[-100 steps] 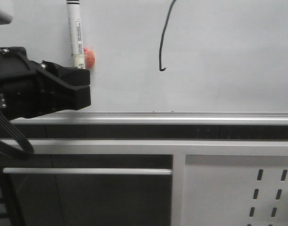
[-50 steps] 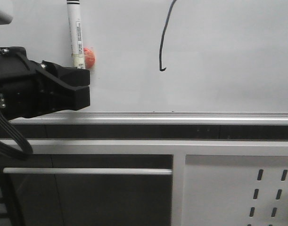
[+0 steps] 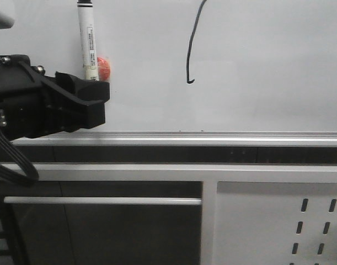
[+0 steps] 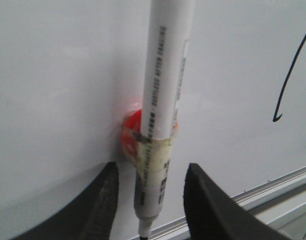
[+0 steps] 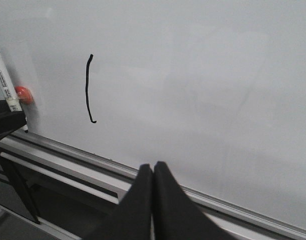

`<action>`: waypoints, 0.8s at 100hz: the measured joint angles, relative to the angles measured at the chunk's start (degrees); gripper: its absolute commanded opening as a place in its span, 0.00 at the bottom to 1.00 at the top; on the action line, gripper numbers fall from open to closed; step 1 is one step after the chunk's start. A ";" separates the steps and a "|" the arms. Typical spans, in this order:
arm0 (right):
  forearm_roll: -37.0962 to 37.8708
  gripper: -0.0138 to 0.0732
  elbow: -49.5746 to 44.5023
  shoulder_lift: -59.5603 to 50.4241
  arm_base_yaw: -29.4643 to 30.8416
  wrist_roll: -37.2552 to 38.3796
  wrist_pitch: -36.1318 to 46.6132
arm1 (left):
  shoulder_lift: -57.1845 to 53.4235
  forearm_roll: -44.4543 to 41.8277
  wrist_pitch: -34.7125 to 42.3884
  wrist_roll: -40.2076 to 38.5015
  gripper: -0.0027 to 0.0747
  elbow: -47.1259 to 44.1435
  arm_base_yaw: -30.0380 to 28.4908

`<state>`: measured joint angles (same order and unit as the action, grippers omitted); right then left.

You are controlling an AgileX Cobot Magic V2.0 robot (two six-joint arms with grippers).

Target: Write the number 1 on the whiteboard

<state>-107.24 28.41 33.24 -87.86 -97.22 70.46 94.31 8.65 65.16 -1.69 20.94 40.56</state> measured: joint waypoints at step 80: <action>0.00 0.07 0.00 0.00 0.00 0.00 0.00 | -15.01 10.27 0.11 7.37 0.20 -10.75 8.41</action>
<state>-107.24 28.41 33.24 -87.86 -97.22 70.46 79.30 18.92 65.27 5.68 10.19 48.97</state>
